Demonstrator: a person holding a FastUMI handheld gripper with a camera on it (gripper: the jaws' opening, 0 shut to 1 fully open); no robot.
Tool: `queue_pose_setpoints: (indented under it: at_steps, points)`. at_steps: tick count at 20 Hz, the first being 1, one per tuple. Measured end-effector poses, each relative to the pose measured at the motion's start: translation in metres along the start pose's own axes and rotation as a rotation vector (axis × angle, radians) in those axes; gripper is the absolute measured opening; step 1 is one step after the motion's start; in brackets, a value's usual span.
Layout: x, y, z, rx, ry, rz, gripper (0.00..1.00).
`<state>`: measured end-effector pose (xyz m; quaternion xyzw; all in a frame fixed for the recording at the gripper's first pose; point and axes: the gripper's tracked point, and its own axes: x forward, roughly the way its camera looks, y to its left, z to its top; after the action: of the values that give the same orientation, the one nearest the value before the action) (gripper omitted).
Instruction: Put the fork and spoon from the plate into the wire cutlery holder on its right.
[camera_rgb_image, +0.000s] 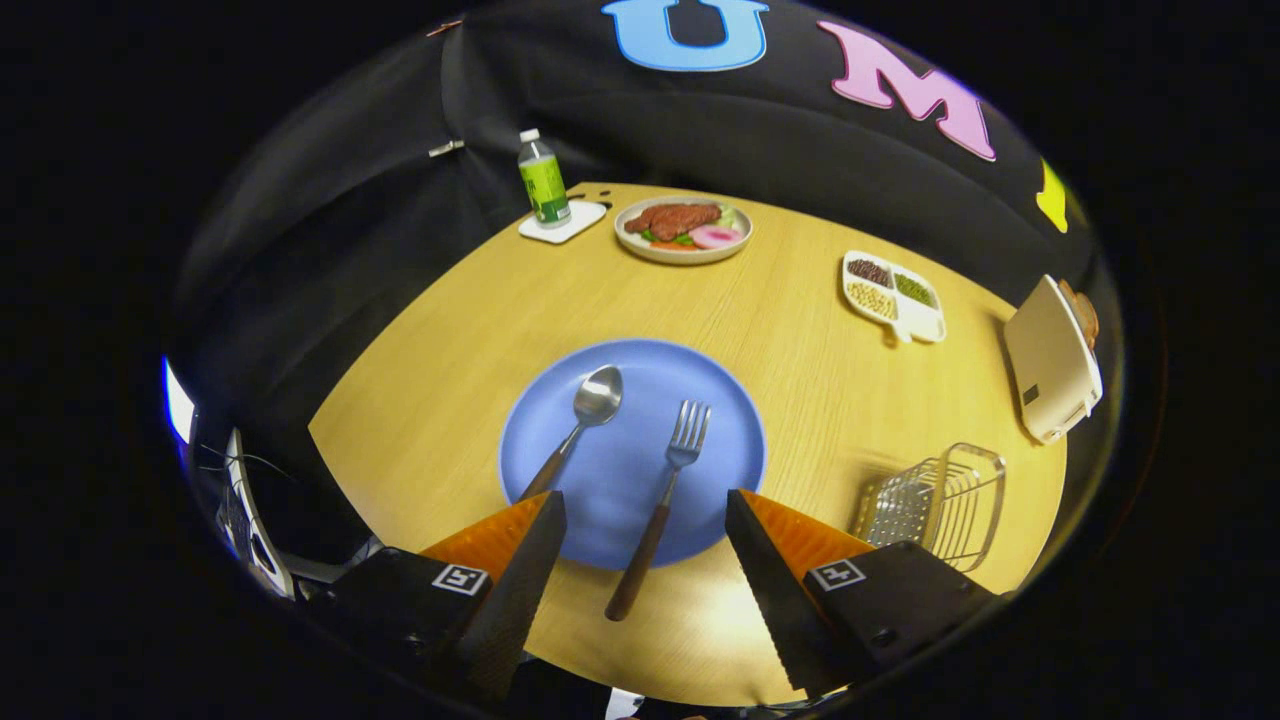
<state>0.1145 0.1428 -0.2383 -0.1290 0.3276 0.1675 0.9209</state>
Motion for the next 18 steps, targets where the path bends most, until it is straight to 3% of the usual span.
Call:
queue_pose_setpoints:
  at_steps: [8,10,11,14,16,17,18]
  points:
    - [0.041,0.001,-0.026,-0.021,0.144,-0.006,0.88]
    - [0.047,0.001,-0.03,-0.011,0.171,-0.007,0.69]
    - [0.05,-0.001,-0.032,-0.002,0.187,-0.018,0.55]
    - [0.055,-0.002,-0.031,0.056,0.224,-0.017,0.33]
    - [0.055,0.0,-0.031,0.12,0.248,0.012,0.24]
    - [0.054,-0.004,-0.032,0.136,0.26,0.02,0.13]
    - [0.054,-0.004,-0.031,0.15,0.257,0.028,0.12]
